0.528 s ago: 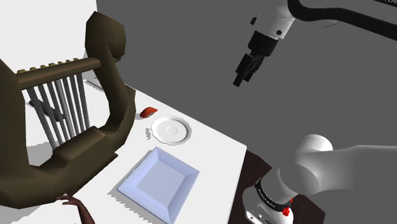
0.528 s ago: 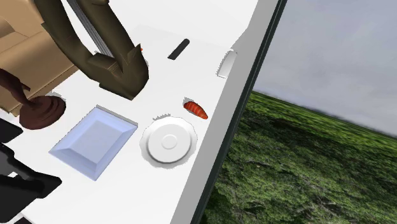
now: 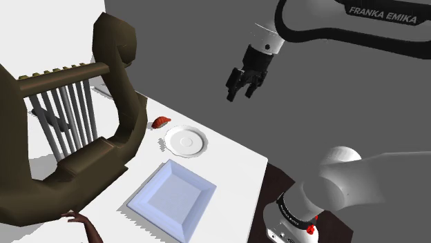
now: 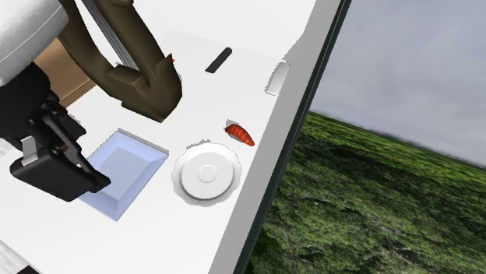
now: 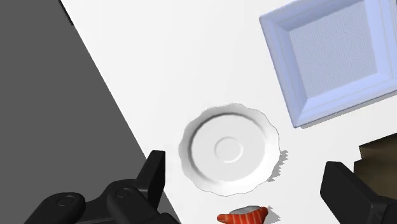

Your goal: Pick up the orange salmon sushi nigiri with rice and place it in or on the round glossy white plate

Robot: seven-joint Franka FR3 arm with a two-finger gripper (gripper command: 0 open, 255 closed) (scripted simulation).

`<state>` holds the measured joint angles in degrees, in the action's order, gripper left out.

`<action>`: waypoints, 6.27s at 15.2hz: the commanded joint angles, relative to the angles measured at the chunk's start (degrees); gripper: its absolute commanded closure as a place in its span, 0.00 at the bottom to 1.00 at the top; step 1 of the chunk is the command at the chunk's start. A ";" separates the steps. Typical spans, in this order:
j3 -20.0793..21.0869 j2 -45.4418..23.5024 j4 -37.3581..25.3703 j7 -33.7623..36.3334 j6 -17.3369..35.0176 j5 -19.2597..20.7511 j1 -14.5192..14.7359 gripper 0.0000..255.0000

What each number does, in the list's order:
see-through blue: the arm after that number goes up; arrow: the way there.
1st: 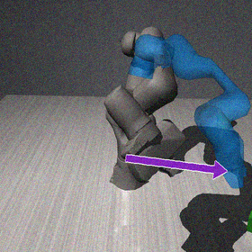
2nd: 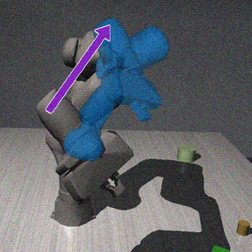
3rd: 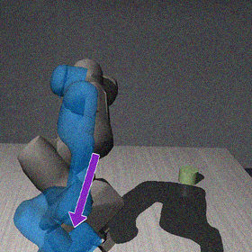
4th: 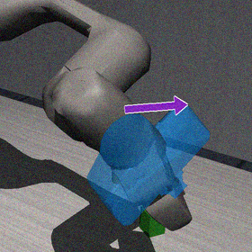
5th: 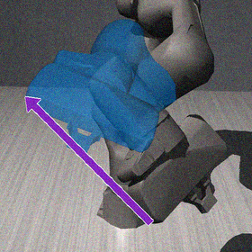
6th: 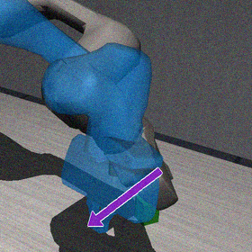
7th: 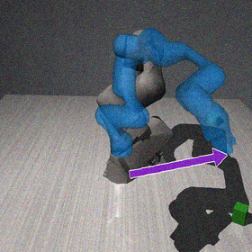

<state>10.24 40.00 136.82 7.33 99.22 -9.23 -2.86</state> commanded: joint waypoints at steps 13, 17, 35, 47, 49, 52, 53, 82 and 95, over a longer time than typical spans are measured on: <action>18.36 -27.33 -7.24 39.10 20.47 3.17 -7.91 0.00; 21.16 -37.84 -12.65 51.97 23.89 9.63 -9.57 0.00; 10.36 -77.86 -46.38 90.59 23.56 28.07 -0.40 0.00; 9.47 -80.62 -45.60 91.25 27.01 29.22 -0.08 0.00; 9.47 -80.62 -45.60 91.25 27.01 29.21 -0.08 0.00; 9.47 -80.62 -45.60 91.25 27.01 29.21 -0.08 1.00; 9.47 -80.62 -45.60 91.25 27.01 29.21 -0.08 1.00; 13.47 -60.31 -26.38 88.94 26.86 23.24 -5.63 1.00; 14.65 -49.29 -5.19 87.73 38.16 19.87 -8.39 1.00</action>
<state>25.04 -8.61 131.47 94.69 136.60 10.09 -11.31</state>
